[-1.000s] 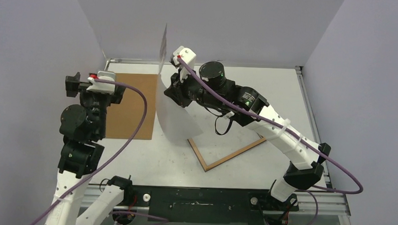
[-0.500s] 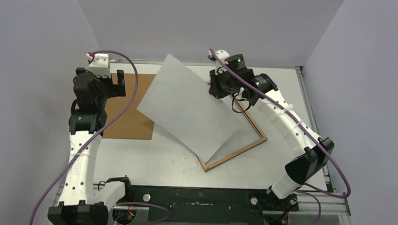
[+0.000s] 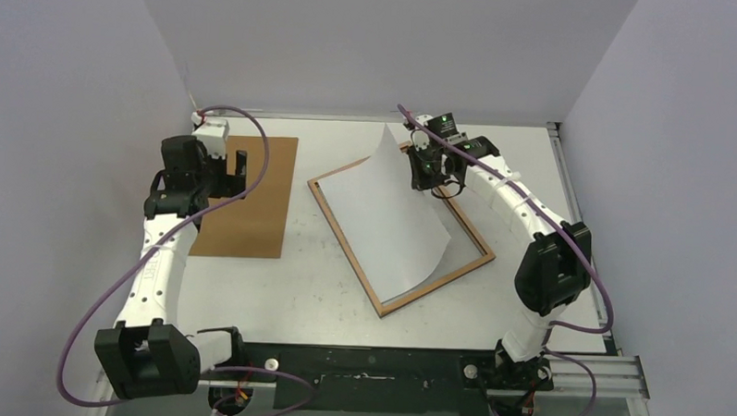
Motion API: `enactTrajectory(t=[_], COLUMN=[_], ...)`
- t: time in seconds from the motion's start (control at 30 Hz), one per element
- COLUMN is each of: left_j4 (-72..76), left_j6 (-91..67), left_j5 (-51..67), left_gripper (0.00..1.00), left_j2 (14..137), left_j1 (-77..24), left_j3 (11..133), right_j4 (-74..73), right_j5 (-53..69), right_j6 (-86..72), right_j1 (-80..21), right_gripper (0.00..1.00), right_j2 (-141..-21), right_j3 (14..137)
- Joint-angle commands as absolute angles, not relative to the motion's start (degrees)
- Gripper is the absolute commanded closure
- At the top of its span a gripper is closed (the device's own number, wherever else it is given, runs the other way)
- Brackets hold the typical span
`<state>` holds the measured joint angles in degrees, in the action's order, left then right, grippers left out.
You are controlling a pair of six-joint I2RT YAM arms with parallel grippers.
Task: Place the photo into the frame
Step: Turn over the photo from the photo frame.
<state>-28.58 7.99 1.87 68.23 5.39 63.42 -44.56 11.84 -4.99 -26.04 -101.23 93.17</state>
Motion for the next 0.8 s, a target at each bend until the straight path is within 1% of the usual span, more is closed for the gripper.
enactTrajectory(t=[0.0, 0.3, 0.4, 0.57, 0.63, 0.73, 0.77], left_j4=[-26.5, -25.47, -25.72, -25.55, -25.54, -25.75, -25.75], left_j6=[8.81, 7.15, 6.82, 6.43, 6.44, 6.43, 6.45], left_j5=[4.28, 5.26, 5.43, 5.93, 5.92, 6.1, 6.07], left_gripper=[0.04, 0.04, 0.04, 0.04, 0.04, 0.04, 0.04], left_j2=[66.22, 67.85, 68.58, 68.82, 68.82, 68.65, 68.5], left_j1=[5.78, 5.77, 5.75, 5.78, 5.8, 5.8, 5.8], left_j3=[63.13, 61.13, 61.19, 61.39, 61.64, 62.04, 62.17], right_j4=[-40.63, -40.03, -40.67, -40.12, -39.59, -40.12, -40.3], right_j5=[10.62, 8.69, 7.23, 3.93, 3.14, 2.5, 1.83], right_j6=[-4.61, -3.69, -3.69, -4.39, -4.47, -4.46, -4.67], right_j1=[-25.77, -25.02, -25.05, -25.08, -24.98, -25.05, -25.02], right_gripper=[0.95, 0.94, 0.83, 0.75, 0.68, 0.62, 0.57], right_j2=[-100.11, -101.08, -101.79, -101.79, -101.76, -102.19, -102.28], right_j3=[92.3, 90.67, 90.31, 89.64, 89.38, 89.51, 89.4])
